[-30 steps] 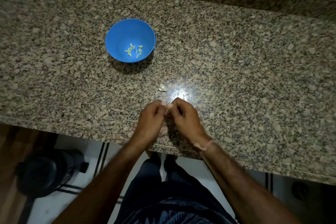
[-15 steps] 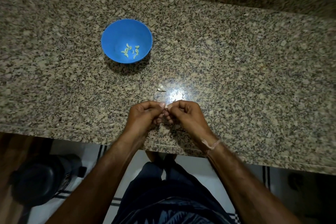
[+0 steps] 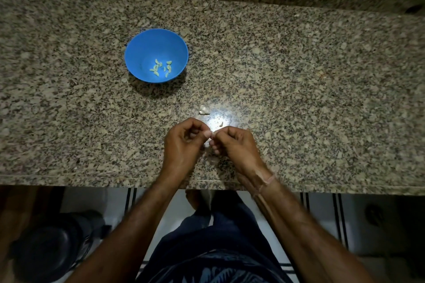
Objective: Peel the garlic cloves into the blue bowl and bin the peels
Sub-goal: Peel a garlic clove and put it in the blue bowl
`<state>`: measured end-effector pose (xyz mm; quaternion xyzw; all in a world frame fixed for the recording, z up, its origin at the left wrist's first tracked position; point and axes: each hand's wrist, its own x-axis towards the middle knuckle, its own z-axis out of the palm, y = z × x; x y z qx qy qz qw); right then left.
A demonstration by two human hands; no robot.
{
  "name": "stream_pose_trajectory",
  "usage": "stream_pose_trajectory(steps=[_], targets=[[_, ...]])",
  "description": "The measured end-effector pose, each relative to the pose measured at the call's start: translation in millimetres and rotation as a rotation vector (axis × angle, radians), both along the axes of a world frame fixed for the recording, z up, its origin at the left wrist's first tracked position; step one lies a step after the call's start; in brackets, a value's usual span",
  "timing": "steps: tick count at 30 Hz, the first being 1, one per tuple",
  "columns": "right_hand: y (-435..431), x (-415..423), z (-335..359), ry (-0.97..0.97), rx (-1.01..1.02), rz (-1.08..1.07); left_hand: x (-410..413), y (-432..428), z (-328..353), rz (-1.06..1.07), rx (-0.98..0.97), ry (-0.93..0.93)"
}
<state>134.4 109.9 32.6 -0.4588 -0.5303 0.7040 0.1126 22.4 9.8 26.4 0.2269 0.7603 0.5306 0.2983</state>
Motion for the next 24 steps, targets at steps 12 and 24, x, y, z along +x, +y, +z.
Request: stream_pose_trajectory(steps=[12, 24], targets=[[7.5, -3.8, -11.2, 0.011, -0.232, -0.085, 0.9, 7.0, -9.9, -0.038, -0.003, -0.02], [27.3, 3.7, -41.5, -0.196, 0.602, 0.213, 3.2, 24.8, -21.0, 0.334, -0.04, -0.748]])
